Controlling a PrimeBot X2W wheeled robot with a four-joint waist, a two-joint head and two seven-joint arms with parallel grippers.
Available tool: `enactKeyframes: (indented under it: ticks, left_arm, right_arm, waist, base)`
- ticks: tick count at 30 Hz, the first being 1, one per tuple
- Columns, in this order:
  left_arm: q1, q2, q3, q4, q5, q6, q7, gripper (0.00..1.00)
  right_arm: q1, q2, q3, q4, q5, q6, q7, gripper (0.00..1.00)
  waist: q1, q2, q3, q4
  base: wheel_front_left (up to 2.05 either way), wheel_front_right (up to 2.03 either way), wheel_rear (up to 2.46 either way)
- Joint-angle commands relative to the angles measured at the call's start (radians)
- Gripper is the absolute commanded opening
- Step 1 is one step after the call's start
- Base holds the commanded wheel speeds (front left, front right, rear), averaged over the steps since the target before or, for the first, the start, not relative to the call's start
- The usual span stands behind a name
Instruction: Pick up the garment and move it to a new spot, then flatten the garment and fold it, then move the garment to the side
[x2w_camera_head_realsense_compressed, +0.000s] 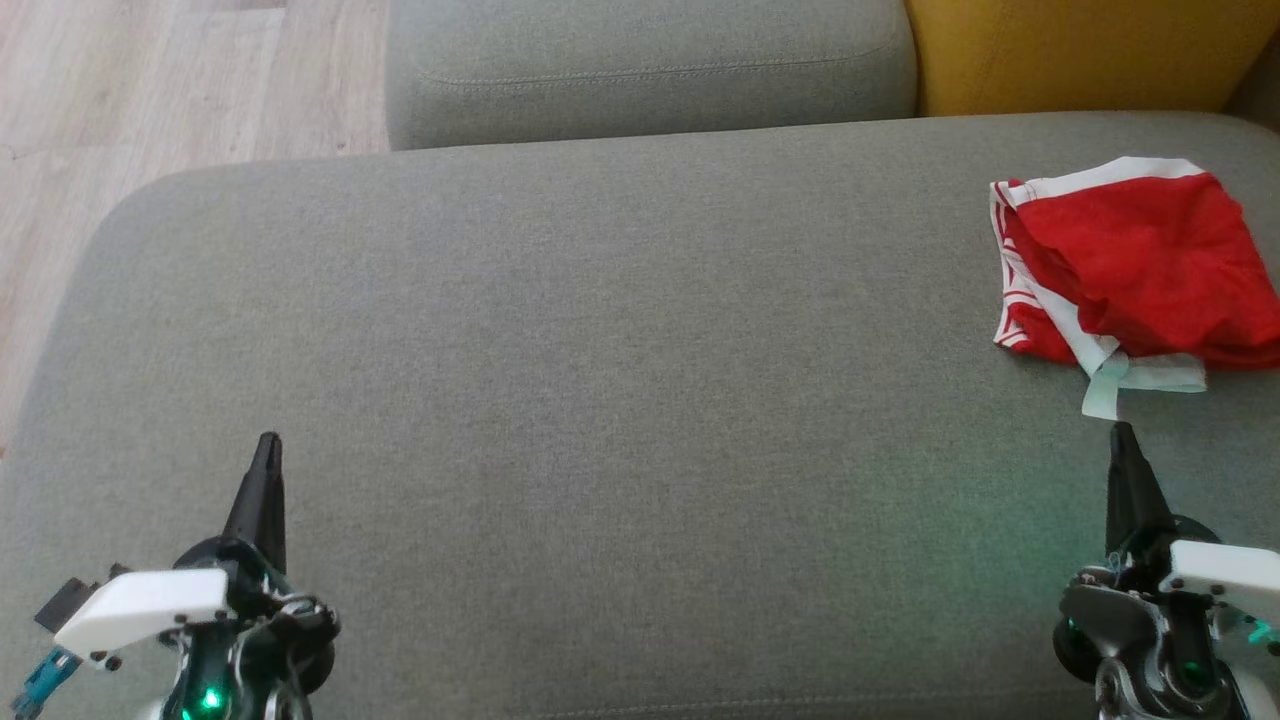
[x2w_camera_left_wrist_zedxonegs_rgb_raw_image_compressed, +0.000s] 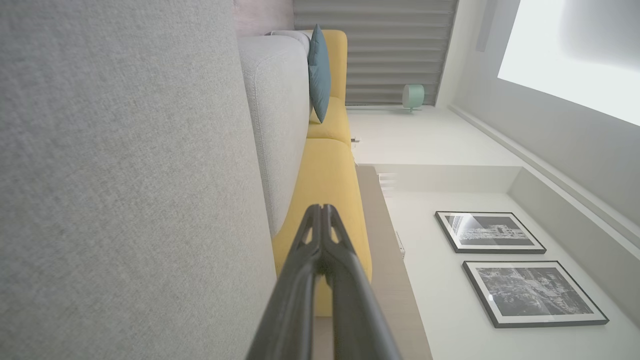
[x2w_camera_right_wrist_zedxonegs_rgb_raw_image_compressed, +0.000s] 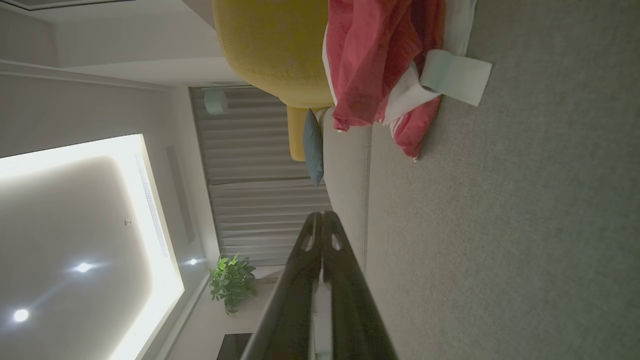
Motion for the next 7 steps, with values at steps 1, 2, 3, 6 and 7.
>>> enactKeyframes:
  ticks: [1, 2, 3, 6, 7]
  left_arm:
    - [-0.053, 0.010, 0.042, -0.026, 0.004, -0.007, 0.003, 0.00]
    - [-0.053, 0.010, 0.042, -0.026, 0.004, -0.007, 0.003, 0.00]
    - [-0.053, 0.010, 0.043, -0.026, 0.004, -0.007, 0.004, 0.00]
    - [-0.053, 0.009, 0.043, -0.026, 0.005, -0.007, 0.004, 0.00]
    - [-0.053, 0.009, 0.044, -0.026, 0.005, -0.007, 0.004, 0.00]
  right_arm:
    - [-0.051, -0.012, 0.015, -0.038, -0.003, 0.003, 0.008, 0.00]
    - [-0.051, -0.012, 0.015, -0.038, -0.003, 0.003, 0.009, 0.00]
    - [-0.051, -0.011, 0.015, -0.038, -0.003, 0.003, 0.009, 0.00]
    - [-0.051, -0.011, 0.014, -0.038, -0.004, 0.003, 0.009, 0.00]
    - [-0.051, -0.011, 0.014, -0.038, -0.004, 0.003, 0.010, 0.00]
  waist:
    - [0.0000, 0.0000, 0.000, 0.000]
    - [0.0000, 0.0000, 0.000, 0.000]
    - [0.0000, 0.0000, 0.000, 0.000]
    - [0.0000, 0.0000, 0.000, 0.000]
    - [0.0000, 0.0000, 0.000, 0.000]
  base:
    - [0.00, 0.00, 0.00]
    - [0.00, 0.00, 0.00]
    - [0.00, 0.00, 0.00]
    - [0.00, 0.00, 0.00]
    - [0.00, 0.00, 0.00]
